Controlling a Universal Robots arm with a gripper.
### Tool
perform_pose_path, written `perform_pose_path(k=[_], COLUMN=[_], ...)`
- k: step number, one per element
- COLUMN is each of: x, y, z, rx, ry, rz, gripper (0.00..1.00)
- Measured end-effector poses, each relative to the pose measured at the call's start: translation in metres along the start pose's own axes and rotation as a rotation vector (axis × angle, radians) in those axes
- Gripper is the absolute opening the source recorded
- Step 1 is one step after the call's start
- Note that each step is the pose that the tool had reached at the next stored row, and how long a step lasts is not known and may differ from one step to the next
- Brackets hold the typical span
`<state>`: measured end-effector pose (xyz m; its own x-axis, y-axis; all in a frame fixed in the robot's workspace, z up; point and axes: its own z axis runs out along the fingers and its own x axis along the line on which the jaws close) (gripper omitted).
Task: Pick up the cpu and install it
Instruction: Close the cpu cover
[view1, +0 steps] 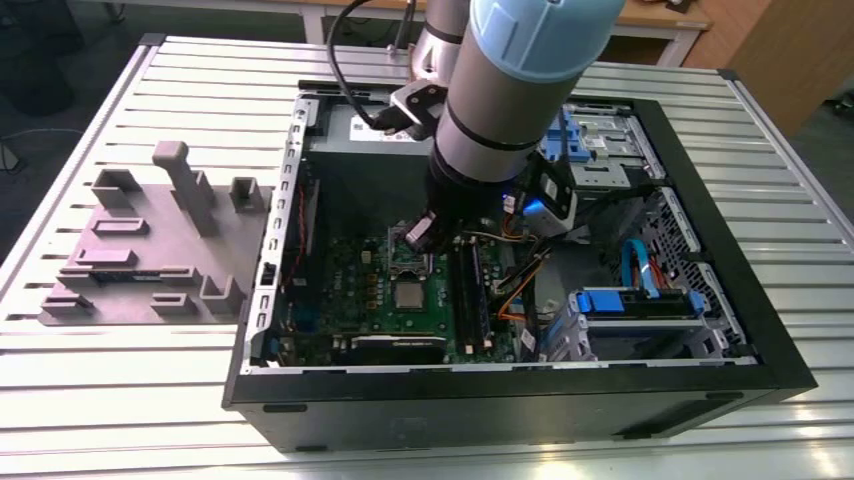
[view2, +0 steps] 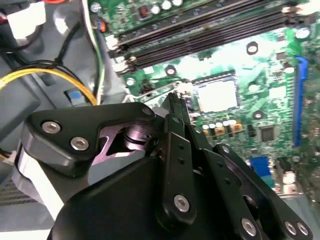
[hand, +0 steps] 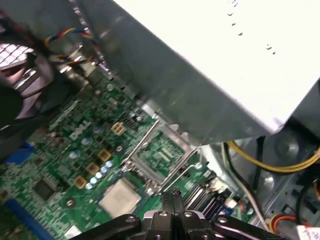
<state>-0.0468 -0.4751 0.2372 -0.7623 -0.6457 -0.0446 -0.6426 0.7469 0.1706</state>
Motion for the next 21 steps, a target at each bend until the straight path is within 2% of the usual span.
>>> perform_pose_path(k=[3,5,6,10,13,15,21], x=[-0.0077,-0.0113,-0.0116,-0.0116,-0.0158,-0.0188,-0.024], y=[0.0038,0.0031,0.0027,0.0023,0.0002,0.0002,0.0023], z=[0.0017,0.0027,0.003,0.0048,0.0057,0.007,0.0126], rx=[-0.0001,-0.0004,-0.0009,-0.0041,-0.0051,-0.0068,-0.0237], ry=[0.0002,0.0005,0.0016,0.013,0.014,0.0128,-0.0027], rz=[0.0,-0.001,-0.009,-0.075,-0.082,-0.082,-0.084], gripper=[0.1,0.1,0.1,0.1,0.1,0.1,0.1])
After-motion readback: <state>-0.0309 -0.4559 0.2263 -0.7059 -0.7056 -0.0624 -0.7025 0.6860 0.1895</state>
